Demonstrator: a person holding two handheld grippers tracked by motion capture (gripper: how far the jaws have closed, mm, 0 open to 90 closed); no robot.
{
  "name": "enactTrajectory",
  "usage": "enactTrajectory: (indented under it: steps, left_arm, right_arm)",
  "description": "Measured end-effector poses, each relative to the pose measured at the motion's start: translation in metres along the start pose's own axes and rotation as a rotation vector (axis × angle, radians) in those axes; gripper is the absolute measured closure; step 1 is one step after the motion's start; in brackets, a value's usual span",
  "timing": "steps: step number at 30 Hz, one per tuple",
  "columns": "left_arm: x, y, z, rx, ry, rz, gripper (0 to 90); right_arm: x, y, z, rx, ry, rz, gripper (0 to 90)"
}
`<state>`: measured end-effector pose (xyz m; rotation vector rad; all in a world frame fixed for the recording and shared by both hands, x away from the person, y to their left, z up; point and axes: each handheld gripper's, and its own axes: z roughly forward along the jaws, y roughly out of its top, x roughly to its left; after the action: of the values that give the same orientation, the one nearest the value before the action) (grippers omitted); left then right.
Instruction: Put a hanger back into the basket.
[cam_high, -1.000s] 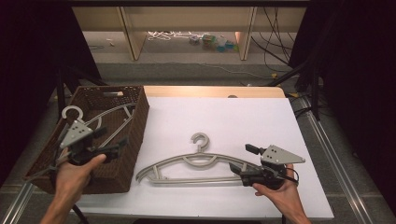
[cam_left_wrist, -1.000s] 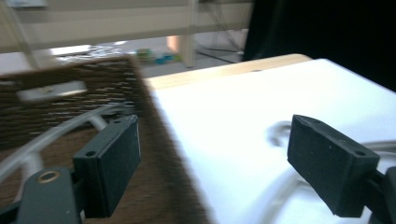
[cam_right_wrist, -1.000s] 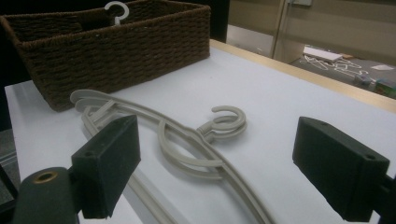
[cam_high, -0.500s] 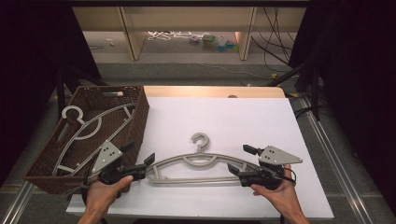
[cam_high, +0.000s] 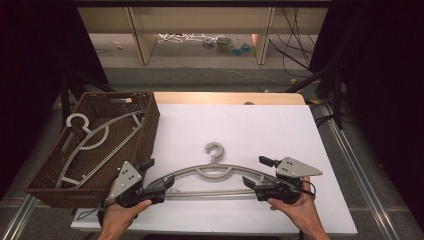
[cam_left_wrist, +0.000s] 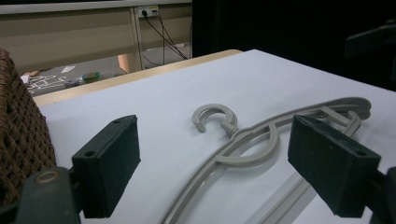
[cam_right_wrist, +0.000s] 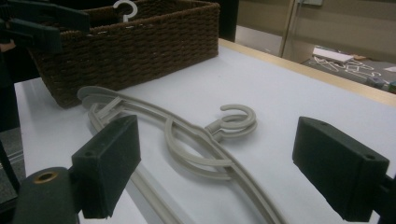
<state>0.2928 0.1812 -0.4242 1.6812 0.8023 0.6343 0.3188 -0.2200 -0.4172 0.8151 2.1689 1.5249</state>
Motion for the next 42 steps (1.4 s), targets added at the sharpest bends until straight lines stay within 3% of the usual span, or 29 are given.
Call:
enactTrajectory:
  steps: [3,5,11,12,16,18,19,20,23,24,25,26,30,34,42]
  left_arm:
    - [-0.003,-0.002,0.0,-0.001,-0.005,-0.012,16.6]
    - [-0.004,-0.003,0.0,0.002,-0.01,0.006,16.7]
    - [-0.005,-0.006,0.004,0.013,-0.02,0.004,16.7]
    - [-0.004,-0.006,0.006,0.007,-0.031,0.022,16.6]
    - [-0.007,-0.008,0.006,0.029,-0.033,0.024,16.4]
    - [-0.007,-0.008,0.006,0.019,-0.036,0.022,16.3]
    - [-0.007,-0.008,0.006,0.019,-0.036,0.022,16.3]
    - [-0.006,-0.008,0.005,0.024,-0.032,0.02,16.4]
    - [-0.005,-0.008,0.005,0.024,-0.031,0.016,16.3]
    - [-0.004,-0.008,0.005,0.021,-0.029,0.011,16.4]
    - [-0.004,-0.008,0.005,0.021,-0.029,0.011,16.3]
    - [-0.004,-0.008,0.005,0.023,-0.029,0.013,16.4]
    - [-0.005,-0.008,0.006,0.023,-0.031,0.017,16.3]
    - [-0.005,-0.008,0.006,0.025,-0.034,0.023,16.3]
    - [-0.004,-0.009,0.007,0.033,-0.036,0.028,16.4]
  right_arm:
    - [0.001,0.0,0.001,-0.007,0.009,0.004,16.0]
    - [0.0,0.0,0.004,-0.002,0.006,-0.025,16.0]
    - [-0.005,0.001,0.017,0.054,0.022,-0.045,16.1]
    - [-0.007,0.003,0.025,0.098,0.038,-0.051,17.0]
    - [-0.014,0.004,0.042,0.22,0.067,-0.078,18.1]
    - [-0.018,0.003,0.052,0.259,0.05,-0.117,20.8]
    - [-0.018,0.003,0.052,0.259,0.05,-0.117,20.8]
    - [-0.022,0.003,0.061,0.308,0.052,-0.129,22.0]
    - [-0.026,0.005,0.07,0.338,0.06,-0.143,25.2]
    - [-0.029,0.007,0.081,0.389,0.074,-0.143,26.6]
    - [-0.029,0.007,0.081,0.389,0.074,-0.143,26.6]
    - [-0.031,0.006,0.088,0.436,0.085,-0.146,30.7]
    - [-0.036,0.002,0.101,0.5,0.102,-0.17,37.7]
    - [-0.04,-0.002,0.106,0.582,0.084,-0.197,44.2]
    - [-0.047,-0.003,0.115,0.628,0.107,-0.243,61.7]
